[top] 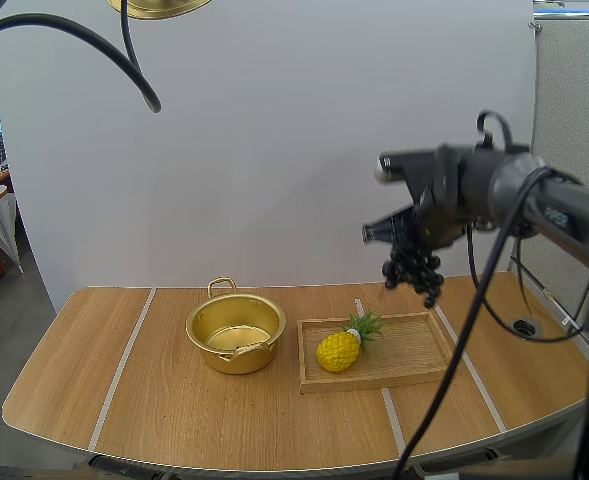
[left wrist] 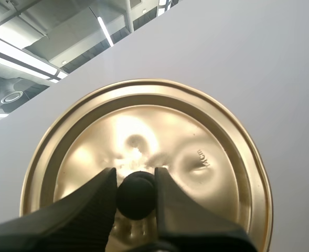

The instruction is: Open the pot, put the grape inside, and close it

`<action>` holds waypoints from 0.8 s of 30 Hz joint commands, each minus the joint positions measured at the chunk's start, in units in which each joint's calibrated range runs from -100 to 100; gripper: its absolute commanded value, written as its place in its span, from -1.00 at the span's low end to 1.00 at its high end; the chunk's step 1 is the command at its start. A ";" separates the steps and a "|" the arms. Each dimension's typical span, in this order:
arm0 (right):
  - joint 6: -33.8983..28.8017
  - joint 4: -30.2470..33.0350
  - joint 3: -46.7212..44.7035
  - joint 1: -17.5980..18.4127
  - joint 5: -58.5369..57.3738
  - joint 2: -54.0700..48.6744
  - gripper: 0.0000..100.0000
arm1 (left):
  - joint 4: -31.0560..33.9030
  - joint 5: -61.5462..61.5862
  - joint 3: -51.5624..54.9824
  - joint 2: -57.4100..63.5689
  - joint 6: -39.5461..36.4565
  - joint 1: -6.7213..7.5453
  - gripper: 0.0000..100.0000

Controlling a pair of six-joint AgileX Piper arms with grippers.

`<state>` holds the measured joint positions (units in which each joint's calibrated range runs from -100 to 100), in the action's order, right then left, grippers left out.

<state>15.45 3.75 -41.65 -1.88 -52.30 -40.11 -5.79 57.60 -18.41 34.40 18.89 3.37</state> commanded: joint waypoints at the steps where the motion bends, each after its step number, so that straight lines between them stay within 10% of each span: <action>1: 0.57 0.34 8.61 3.28 -10.41 -2.46 -1.00 | 0.45 -2.49 -0.39 0.47 -0.48 0.20 -1.00; 24: 0.57 -4.98 18.01 21.59 -8.96 9.97 -1.00 | 0.45 -2.49 -0.39 0.47 -0.48 0.20 -1.00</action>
<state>15.54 -0.97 -24.21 17.57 -65.53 -33.56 -5.79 57.60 -18.41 34.40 18.89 3.37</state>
